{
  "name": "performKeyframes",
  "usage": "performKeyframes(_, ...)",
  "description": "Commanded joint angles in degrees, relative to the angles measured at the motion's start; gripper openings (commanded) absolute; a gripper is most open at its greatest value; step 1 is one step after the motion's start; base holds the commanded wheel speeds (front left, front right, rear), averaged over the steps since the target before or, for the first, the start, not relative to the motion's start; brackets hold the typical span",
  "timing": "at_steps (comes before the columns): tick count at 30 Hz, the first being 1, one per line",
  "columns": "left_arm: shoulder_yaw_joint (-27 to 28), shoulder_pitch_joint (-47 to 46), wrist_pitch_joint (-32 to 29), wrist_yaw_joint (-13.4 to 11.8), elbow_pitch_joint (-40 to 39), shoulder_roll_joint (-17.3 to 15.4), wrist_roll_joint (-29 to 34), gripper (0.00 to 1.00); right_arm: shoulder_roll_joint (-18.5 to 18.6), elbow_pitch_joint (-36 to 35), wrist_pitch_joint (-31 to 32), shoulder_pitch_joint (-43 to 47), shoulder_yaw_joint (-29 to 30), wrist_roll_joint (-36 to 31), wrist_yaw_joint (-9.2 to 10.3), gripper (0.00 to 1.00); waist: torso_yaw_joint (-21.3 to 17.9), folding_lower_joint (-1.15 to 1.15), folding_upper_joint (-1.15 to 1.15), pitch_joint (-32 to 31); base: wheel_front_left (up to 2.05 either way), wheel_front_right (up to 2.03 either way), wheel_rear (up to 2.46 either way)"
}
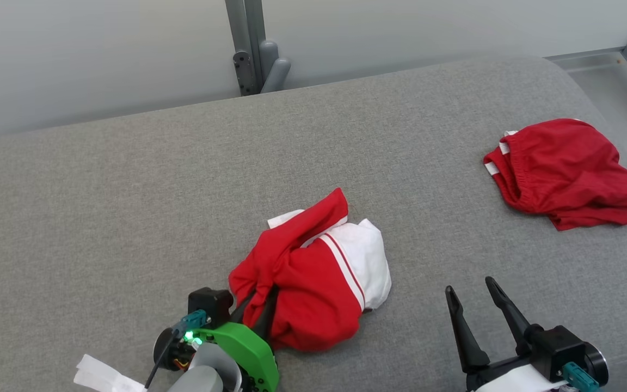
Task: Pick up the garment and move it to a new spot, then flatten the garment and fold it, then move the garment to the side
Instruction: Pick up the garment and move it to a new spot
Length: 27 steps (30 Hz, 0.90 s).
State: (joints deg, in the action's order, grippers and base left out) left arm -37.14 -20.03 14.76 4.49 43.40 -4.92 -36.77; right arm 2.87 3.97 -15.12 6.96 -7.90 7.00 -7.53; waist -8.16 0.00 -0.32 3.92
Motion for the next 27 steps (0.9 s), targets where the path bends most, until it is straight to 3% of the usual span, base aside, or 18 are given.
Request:
performKeyframes(1,0.2,-0.7,0.3,0.2,0.7,-0.1,0.4,0.91,0.1,0.2,0.0,0.8,0.2,0.4,0.07,1.0,0.6,0.0,0.32,-0.4,0.0,0.0,0.0)
performKeyframes(2,0.4,-0.7,0.4,0.3,0.9,0.1,0.6,1.0,0.1,0.3,0.0,0.8,0.1,0.4,0.07,1.0,0.8,0.0,0.32,-0.6,0.0,0.0,0.0)
performKeyframes(7,2.4,0.8,0.4,-0.2,-1.5,0.7,2.1,1.0,0.1,0.6,0.0,1.2,0.3,0.3,0.07,1.0,1.6,0.0,0.32,-1.8,0.0,0.0,0.0)
performKeyframes(17,11.0,12.2,0.4,-5.5,-23.1,-1.0,9.9,1.0,0.1,-0.3,0.0,3.4,2.8,0.6,0.07,1.0,2.8,0.0,0.32,-3.9,0.0,0.0,0.0)
performKeyframes(21,12.6,17.9,0.3,-6.5,-31.3,-1.8,14.8,1.0,0.1,-0.6,0.0,4.6,4.4,1.0,0.07,1.0,3.8,0.0,0.32,-4.5,0.0,0.0,0.0)
performKeyframes(27,16.1,24.0,0.4,-7.1,-36.0,-2.5,19.2,1.0,0.1,-1.4,0.0,5.5,6.8,0.6,0.07,1.0,5.0,0.0,0.32,-5.1,0.0,0.0,0.0)
